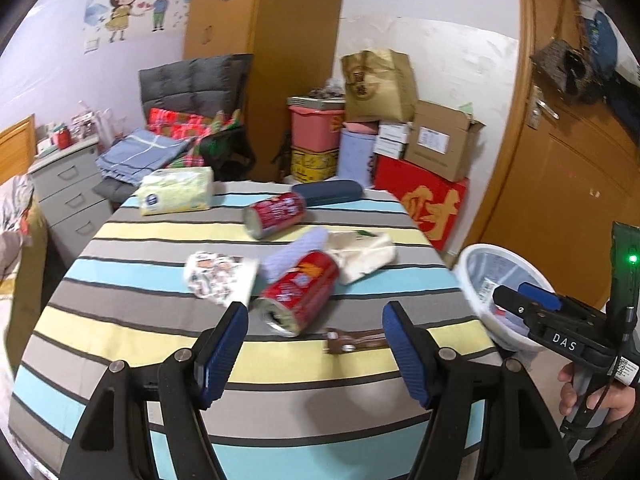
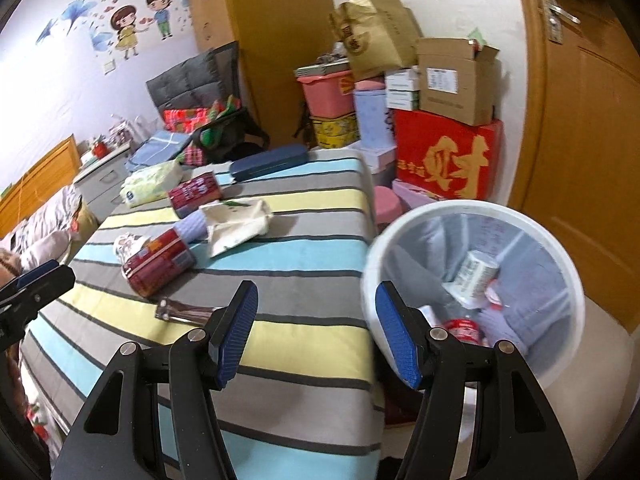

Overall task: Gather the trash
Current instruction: 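Move both tools back over the table toward the cloth bag and red can, then grasp the white cloth bag with the right tool and lift it, then grasp the red cartoon-printed can with the left tool while the right tool holds the bag, then carry the cloth bag and red can over the wastebasket with both tools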

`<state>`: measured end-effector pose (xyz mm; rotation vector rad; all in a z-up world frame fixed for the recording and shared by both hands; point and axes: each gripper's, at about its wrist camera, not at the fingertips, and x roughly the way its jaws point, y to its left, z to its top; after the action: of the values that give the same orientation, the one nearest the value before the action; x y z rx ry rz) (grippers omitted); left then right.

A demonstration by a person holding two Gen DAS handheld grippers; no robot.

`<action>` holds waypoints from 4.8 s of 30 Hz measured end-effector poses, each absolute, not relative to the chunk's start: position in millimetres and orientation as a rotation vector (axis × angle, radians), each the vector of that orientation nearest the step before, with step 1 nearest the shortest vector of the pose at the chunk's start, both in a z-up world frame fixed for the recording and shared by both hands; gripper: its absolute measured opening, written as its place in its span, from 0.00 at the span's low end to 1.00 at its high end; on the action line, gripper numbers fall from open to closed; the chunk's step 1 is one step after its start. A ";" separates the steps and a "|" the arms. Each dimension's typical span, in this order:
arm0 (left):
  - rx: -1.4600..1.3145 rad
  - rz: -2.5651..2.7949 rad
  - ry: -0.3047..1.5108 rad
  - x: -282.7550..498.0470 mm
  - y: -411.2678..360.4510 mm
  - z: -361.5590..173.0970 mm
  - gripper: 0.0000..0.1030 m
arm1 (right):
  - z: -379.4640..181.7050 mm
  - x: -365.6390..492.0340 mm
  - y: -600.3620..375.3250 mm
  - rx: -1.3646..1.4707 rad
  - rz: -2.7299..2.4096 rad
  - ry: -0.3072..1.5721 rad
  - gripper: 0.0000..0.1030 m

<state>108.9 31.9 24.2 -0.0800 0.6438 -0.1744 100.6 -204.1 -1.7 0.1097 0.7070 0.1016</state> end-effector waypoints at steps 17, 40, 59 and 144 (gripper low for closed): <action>-0.081 -0.168 0.701 149.7 63.6 6.5 0.67 | -7.4 161.3 -158.9 -0.013 0.214 0.729 0.61; 0.018 -0.254 0.841 215.0 26.6 -36.2 0.68 | -29.6 230.1 -162.7 -0.056 0.432 0.850 0.50; -0.035 -0.233 0.856 214.8 20.3 -42.1 0.67 | -23.4 179.8 -198.5 -0.002 0.098 0.865 0.20; 0.049 -0.412 0.707 157.0 -84.9 27.6 0.51 | 19.0 115.7 -257.1 0.156 0.098 0.643 0.26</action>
<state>157.0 -84.9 27.6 0.0493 0.7066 -0.4124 115.7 -257.1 19.0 0.1561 0.6434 0.0983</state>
